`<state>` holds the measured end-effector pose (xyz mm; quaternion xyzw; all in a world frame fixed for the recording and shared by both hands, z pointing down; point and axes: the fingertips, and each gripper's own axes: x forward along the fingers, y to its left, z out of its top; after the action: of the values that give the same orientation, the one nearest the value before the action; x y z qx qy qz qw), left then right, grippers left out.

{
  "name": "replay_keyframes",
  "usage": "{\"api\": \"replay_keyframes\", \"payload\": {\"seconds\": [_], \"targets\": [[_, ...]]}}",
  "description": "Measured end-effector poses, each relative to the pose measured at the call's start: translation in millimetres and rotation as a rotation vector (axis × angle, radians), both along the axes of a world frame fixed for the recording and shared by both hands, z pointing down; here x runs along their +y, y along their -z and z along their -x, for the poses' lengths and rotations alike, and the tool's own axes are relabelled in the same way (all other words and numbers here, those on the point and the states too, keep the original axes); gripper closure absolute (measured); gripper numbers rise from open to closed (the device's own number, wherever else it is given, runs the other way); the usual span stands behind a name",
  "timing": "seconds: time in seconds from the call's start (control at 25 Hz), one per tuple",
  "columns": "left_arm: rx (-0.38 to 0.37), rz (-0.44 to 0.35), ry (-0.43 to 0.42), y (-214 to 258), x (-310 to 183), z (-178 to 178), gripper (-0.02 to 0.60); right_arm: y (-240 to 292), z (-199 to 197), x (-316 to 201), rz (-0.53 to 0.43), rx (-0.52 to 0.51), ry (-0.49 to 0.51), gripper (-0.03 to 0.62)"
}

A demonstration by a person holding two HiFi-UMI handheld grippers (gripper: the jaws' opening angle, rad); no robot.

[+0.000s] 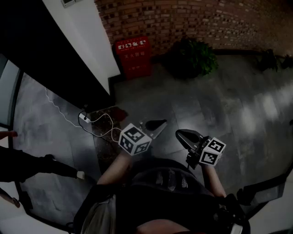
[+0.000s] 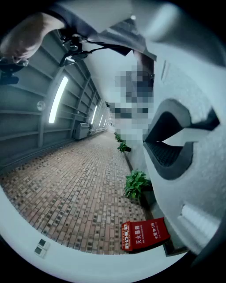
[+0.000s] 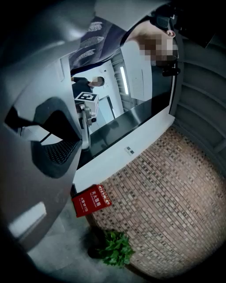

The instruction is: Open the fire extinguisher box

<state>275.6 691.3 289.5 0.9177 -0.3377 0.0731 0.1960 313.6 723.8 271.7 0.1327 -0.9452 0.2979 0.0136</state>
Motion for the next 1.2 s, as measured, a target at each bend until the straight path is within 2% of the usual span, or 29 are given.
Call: {"api": "replay_keyframes", "payload": {"seconds": [0.2, 0.36, 0.56, 0.72, 0.92, 1.2], "targets": [[0.029, 0.003, 0.059, -3, -39, 70, 0.578, 0, 65, -39, 0.015, -0.035, 0.055, 0.592], [0.034, -0.001, 0.12, 1, -68, 114, 0.578, 5, 105, -73, -0.013, -0.008, 0.113, 0.593], [0.019, 0.01, 0.174, -3, -94, 150, 0.577, -5, 150, -98, -0.016, 0.03, 0.207, 0.593], [0.011, 0.029, 0.227, -6, -124, 167, 0.578, -12, 168, -133, -0.004, 0.029, 0.263, 0.592], [-0.009, 0.044, 0.282, -5, -182, 163, 0.578, -9, 165, -198, 0.0, 0.009, 0.317, 0.592], [0.005, 0.03, 0.273, 13, -300, 93, 0.578, 1, 92, -298, 0.016, 0.001, 0.342, 0.592]]}}
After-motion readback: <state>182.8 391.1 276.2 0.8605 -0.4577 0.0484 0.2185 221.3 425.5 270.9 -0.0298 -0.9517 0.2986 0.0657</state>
